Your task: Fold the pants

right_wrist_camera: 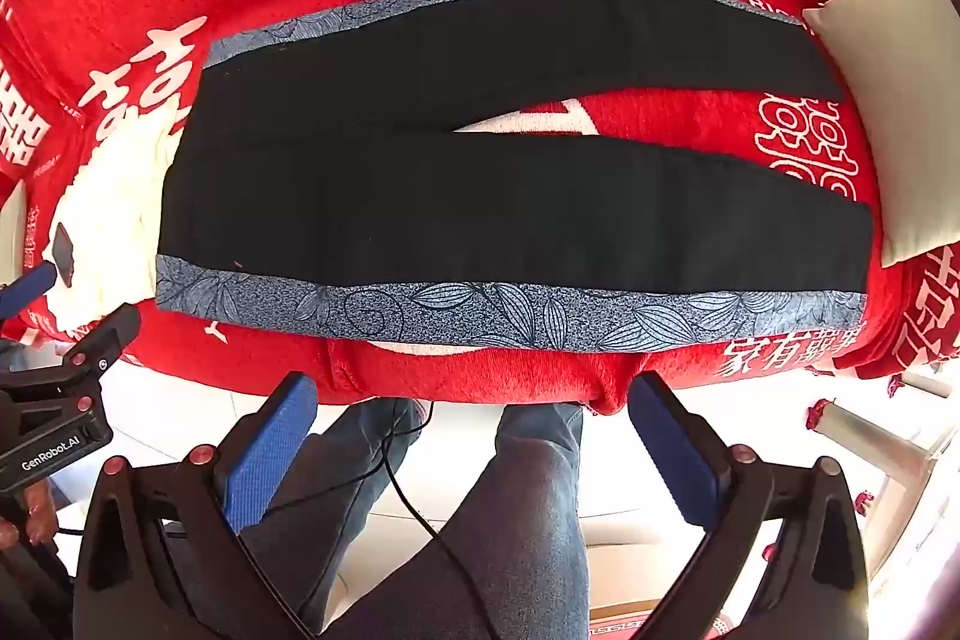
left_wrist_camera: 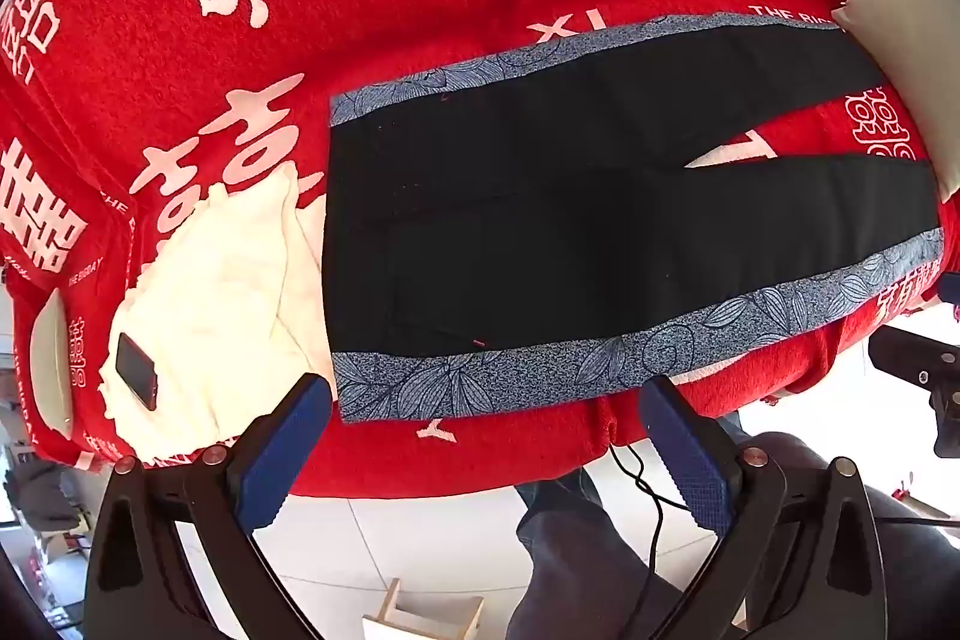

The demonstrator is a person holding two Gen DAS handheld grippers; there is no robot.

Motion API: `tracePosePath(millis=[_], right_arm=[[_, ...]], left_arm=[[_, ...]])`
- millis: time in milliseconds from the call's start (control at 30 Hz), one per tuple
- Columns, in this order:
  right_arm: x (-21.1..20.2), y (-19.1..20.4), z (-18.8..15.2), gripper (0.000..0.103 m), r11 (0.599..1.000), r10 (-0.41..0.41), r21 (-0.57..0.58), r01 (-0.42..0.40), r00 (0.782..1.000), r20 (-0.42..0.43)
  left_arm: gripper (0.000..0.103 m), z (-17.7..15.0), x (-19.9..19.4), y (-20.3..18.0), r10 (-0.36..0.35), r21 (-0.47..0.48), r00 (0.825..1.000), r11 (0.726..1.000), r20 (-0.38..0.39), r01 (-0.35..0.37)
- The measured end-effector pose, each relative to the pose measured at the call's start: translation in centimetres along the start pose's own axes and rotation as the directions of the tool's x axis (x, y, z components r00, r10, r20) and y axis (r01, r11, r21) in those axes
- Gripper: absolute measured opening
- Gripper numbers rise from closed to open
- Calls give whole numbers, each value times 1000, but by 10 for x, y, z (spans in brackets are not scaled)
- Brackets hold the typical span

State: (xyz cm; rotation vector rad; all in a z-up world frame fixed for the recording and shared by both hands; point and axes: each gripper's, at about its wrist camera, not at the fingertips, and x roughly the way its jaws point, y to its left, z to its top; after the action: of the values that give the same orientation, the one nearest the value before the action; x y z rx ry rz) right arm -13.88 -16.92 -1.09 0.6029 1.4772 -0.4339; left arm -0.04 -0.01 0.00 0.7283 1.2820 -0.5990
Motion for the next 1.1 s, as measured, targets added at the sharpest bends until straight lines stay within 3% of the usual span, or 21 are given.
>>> tracePosePath(millis=[367,433,667,800,1100], right_arm=[[-4,2,0,103,1000,-12,7,12,999,30],[-6,3,0,103,1000,-16,3,16,999,42],[-9,7,2,103,999,-38,-12,39,997,73],[-7,6,2,103,999,-37,-2,37,997,72],[6,2,8,103,1000,-2,1,2,999,54]], left_arm=[[103,-10,-3,-5,-22,-56,1000,998,10,22],[103,-9,0,17,-29,-68,999,997,20,30],[103,-11,3,22,-31,-89,999,995,20,33],[103,-11,5,23,-57,-104,998,993,17,59],[103,-4,9,25,-36,-138,999,990,3,36]])
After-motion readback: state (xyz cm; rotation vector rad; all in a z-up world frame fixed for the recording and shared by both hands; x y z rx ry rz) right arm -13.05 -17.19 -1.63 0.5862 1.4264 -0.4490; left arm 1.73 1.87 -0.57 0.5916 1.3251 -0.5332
